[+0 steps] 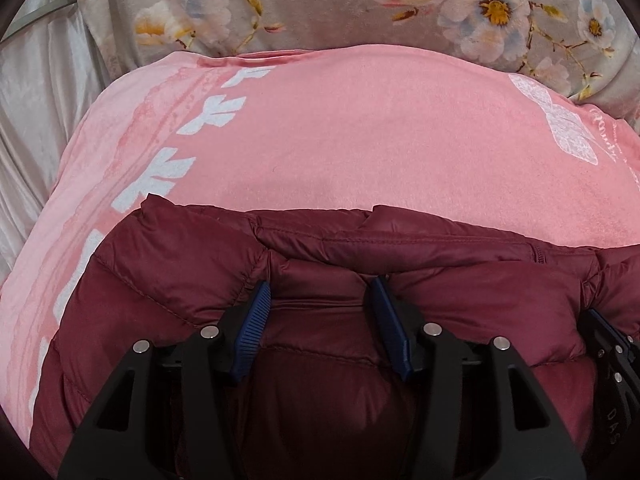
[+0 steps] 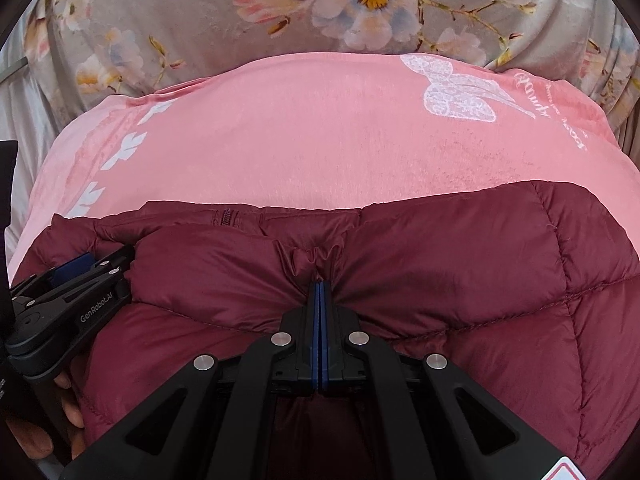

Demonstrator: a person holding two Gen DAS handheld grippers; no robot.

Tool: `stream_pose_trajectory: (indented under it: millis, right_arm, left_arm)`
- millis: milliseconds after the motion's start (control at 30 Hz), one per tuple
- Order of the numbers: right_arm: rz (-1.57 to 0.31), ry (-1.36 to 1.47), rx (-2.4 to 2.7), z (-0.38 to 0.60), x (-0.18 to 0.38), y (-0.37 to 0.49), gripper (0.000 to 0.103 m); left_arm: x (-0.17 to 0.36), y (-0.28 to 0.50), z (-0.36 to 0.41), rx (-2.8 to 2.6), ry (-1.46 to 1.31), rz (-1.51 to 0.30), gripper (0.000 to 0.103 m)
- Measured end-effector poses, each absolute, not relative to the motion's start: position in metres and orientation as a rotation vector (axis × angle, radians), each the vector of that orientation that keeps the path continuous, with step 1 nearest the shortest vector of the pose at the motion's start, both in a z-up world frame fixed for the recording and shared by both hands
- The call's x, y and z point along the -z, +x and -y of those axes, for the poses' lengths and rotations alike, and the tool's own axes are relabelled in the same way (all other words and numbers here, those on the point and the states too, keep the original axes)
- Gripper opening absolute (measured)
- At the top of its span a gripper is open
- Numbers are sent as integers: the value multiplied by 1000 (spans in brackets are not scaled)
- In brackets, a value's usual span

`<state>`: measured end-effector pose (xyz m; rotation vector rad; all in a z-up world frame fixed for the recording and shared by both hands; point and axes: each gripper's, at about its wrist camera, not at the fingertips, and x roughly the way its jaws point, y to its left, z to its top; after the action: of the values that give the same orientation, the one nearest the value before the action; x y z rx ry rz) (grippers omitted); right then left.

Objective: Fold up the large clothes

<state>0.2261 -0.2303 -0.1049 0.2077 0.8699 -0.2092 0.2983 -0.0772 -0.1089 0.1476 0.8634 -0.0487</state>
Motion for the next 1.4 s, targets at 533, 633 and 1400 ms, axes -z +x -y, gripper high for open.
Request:
stream_pose_trajectory:
  millis: [533,633,1400]
  right_arm:
    - [-870,200,215,229,107,227,0]
    - [-870,200,215,229,107,227,0]
    - [-873,193,218,230,108,227,0]
  left_arm:
    - [113,299,82,28,180,-849,52]
    - [113,299,83,25,184,-848,52]
    - [115,300,88,-8,220,-842,52]
